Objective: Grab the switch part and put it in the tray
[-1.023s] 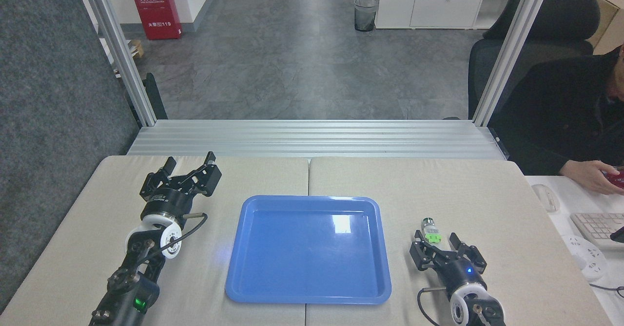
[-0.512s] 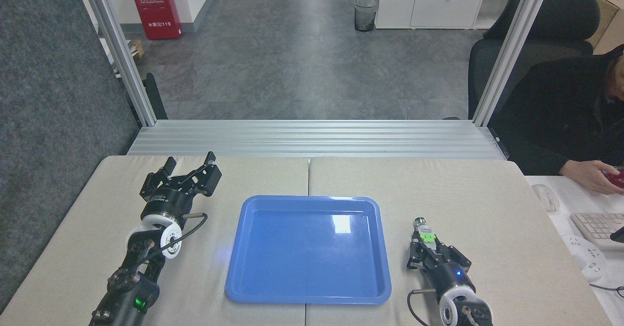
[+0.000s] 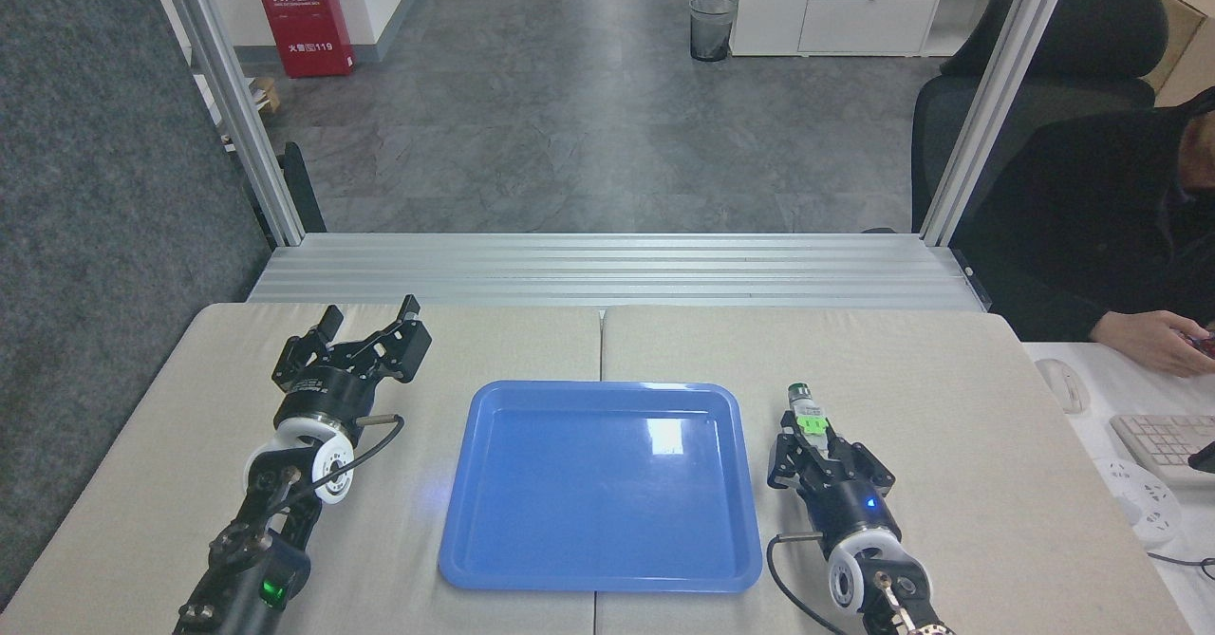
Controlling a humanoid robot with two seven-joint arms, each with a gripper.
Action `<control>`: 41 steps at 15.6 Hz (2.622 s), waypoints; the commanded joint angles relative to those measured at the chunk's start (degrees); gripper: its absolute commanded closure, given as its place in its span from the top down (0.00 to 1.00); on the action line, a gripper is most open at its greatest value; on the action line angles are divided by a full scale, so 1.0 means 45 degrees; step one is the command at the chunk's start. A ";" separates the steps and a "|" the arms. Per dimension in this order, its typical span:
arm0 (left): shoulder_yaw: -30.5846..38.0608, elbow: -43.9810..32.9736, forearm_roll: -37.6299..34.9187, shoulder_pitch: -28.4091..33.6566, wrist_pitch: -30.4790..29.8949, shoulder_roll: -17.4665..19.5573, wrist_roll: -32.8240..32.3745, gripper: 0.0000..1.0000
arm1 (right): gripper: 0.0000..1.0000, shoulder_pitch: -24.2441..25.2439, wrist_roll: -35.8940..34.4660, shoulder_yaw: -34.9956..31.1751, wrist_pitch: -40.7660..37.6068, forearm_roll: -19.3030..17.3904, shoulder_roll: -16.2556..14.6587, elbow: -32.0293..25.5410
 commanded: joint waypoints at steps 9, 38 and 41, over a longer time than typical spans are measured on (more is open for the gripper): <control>0.0008 0.0000 0.0000 0.0000 -0.0002 0.0000 0.0007 1.00 | 0.15 0.0181 0.0185 0.4360 -0.0014 0.0899 0.2305 0.0465; -0.0011 0.0000 0.0000 0.0000 -0.0002 0.0000 0.0007 1.00 | 0.98 -0.1246 -0.0245 -0.0308 0.0143 -0.0292 -0.0271 0.0742; 0.0008 0.0000 0.0000 0.0000 -0.0002 0.0000 0.0007 1.00 | 0.98 -0.1227 -0.0245 -0.0308 0.0162 -0.0292 -0.0252 0.0742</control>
